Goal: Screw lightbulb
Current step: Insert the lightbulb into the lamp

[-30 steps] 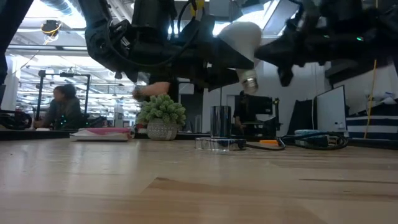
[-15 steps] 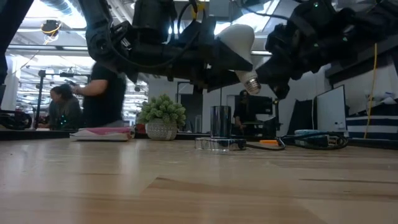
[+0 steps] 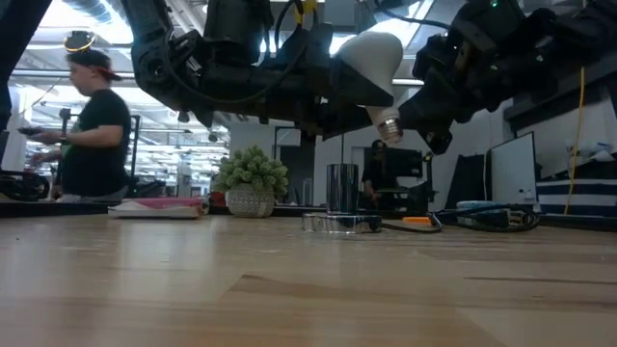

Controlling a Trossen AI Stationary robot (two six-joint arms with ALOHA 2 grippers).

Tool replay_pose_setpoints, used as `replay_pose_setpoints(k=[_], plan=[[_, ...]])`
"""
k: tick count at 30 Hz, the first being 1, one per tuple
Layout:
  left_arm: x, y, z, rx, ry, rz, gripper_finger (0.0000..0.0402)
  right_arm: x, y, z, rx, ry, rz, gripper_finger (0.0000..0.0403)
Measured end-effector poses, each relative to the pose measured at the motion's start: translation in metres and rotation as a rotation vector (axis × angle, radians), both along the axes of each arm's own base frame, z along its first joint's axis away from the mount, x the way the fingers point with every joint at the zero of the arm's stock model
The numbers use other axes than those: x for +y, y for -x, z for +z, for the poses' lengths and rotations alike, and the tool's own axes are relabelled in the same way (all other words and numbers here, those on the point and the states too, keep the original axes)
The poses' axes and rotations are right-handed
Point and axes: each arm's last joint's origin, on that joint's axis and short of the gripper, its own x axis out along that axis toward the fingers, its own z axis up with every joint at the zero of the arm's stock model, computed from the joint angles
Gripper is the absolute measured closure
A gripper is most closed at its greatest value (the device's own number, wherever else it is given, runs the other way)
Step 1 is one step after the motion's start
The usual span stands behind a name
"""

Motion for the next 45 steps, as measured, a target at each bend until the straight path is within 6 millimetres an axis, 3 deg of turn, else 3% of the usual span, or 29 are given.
replay_pose_setpoints(k=[9, 45], plan=[[0.0, 0.0, 0.0, 0.0, -0.011, 0.006, 0.0247, 0.015, -0.001, 0.0, 0.002, 0.062, -0.091, 0.0382], [0.001, 0.0, 0.006, -0.056, -0.052, 0.011, 0.0247, 0.013, -0.004, 0.008, -0.086, 0.046, -0.155, 0.0382]])
